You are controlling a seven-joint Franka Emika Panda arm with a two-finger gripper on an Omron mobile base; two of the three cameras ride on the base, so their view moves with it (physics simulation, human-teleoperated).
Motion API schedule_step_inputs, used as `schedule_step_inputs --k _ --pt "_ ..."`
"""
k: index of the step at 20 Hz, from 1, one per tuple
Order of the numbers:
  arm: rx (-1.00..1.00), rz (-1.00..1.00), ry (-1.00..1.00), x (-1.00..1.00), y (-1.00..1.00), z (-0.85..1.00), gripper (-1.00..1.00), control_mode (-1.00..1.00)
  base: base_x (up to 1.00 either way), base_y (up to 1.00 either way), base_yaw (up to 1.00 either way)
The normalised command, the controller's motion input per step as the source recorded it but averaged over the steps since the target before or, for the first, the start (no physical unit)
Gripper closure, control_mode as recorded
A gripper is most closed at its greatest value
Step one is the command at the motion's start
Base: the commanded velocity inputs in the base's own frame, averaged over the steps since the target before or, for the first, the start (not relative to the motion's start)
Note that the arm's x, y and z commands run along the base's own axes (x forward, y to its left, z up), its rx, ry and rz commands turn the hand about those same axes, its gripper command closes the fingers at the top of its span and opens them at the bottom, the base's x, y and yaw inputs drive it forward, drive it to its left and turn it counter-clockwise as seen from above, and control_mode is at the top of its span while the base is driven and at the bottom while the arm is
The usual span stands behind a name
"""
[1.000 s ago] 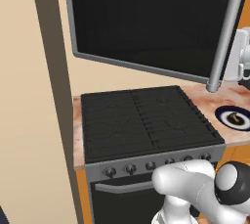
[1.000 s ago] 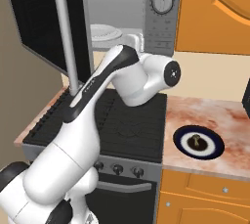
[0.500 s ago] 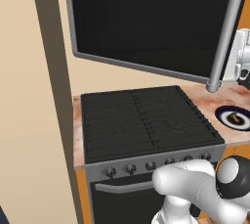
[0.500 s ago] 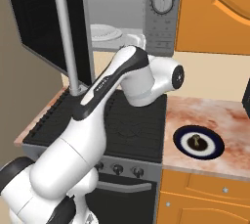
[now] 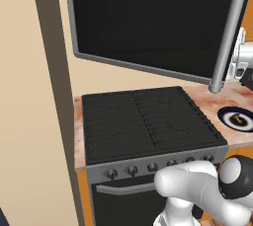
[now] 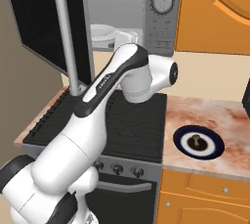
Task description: Pick the mushroom from the counter and place it in the microwave. Then turn on the microwave.
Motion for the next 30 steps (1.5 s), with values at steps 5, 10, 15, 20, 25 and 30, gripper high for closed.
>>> schedule_step_inputs --k 5,10,15,20,25,30 --pt "0.01 0.13 -0.01 -0.34 0.4 0.12 -1.0 -1.0 0.0 0.0 0.0" --pt "0.0 0.13 -0.04 -0.69 0.48 0.11 -1.0 -1.0 0.0 0.0 0.0" --pt "0.0 0.13 -0.03 -0.78 0.48 0.04 -1.0 -1.0 0.0 0.0 0.0" --pt "0.01 0.12 0.0 -0.66 0.53 0.0 -1.0 -1.0 0.0 0.0 0.0" --pt "0.03 0.13 0.0 -0.59 0.56 0.01 -1.0 -1.0 0.0 0.0 0.0" --pt "0.02 0.1 0.0 -0.49 0.71 0.06 -1.0 -1.0 0.0 0.0 0.0"
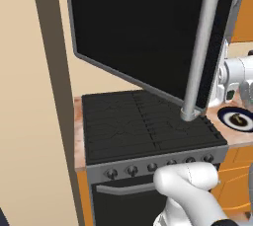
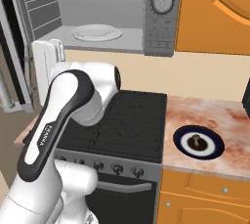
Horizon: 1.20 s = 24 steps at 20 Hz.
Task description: Pick the mushroom from the counter and place it in the microwave. Then turn on the microwave.
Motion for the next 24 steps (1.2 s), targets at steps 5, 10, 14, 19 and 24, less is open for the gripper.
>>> schedule_step_inputs --k 5,10,14,19,24 --pt "0.0 0.07 -0.01 -0.38 0.79 0.12 -1.0 -1.0 0.0 0.0 0.0" --pt "0.0 0.04 -0.03 -0.26 0.76 0.16 -1.0 -1.0 0.0 0.0 0.0" --pt "0.0 0.02 -0.03 -0.18 0.72 0.12 -1.0 -1.0 0.0 0.0 0.0" --pt "0.0 0.0 -0.03 -0.12 0.74 0.08 -1.0 -1.0 0.0 0.0 0.0" --pt "0.0 0.0 -0.04 -0.07 0.58 0.06 -1.0 -1.0 0.0 0.0 0.0"
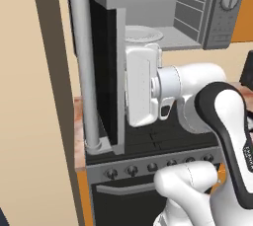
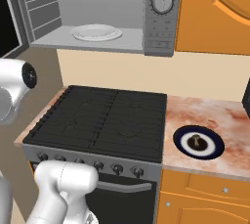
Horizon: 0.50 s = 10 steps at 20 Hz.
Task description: Pick the mushroom from the counter and place it in the microwave. Then turn on the microwave.
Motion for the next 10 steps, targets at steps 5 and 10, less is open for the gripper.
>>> schedule_step_inputs --k 5,10 --pt "-0.01 -0.02 -0.01 0.03 0.1 0.0 -1.0 -1.0 0.0 0.0 0.0" --pt "-0.12 -0.13 -0.06 0.27 -0.9 0.0 -1.0 -1.0 0.0 0.0 0.0"
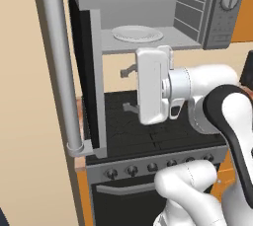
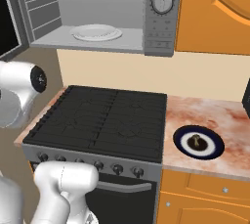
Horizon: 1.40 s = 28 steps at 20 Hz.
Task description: Pick the mushroom from the counter and place it in the microwave. Then turn on the microwave.
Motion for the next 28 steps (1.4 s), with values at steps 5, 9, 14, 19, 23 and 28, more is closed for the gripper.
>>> schedule_step_inputs --k 5,9,14,19,23,28 --pt "-0.17 -0.13 -0.09 0.38 -0.91 0.0 -1.0 -1.0 0.0 0.0 0.0" --pt "-0.21 -0.12 -0.09 0.39 -0.73 0.0 -1.0 -1.0 0.0 0.0 0.0" --pt "-0.23 -0.1 -0.08 0.33 -0.71 0.0 -1.0 -1.0 0.0 0.0 0.0" --pt "-0.25 -0.08 -0.06 0.35 -0.65 0.0 -1.0 -1.0 0.0 0.0 0.0" --pt "-0.25 -0.05 -0.04 0.31 -0.61 -0.06 -1.0 -1.0 0.0 0.0 0.0" --pt "-0.27 -0.04 -0.05 0.08 -0.58 -0.32 -1.0 -1.0 0.0 0.0 0.0"
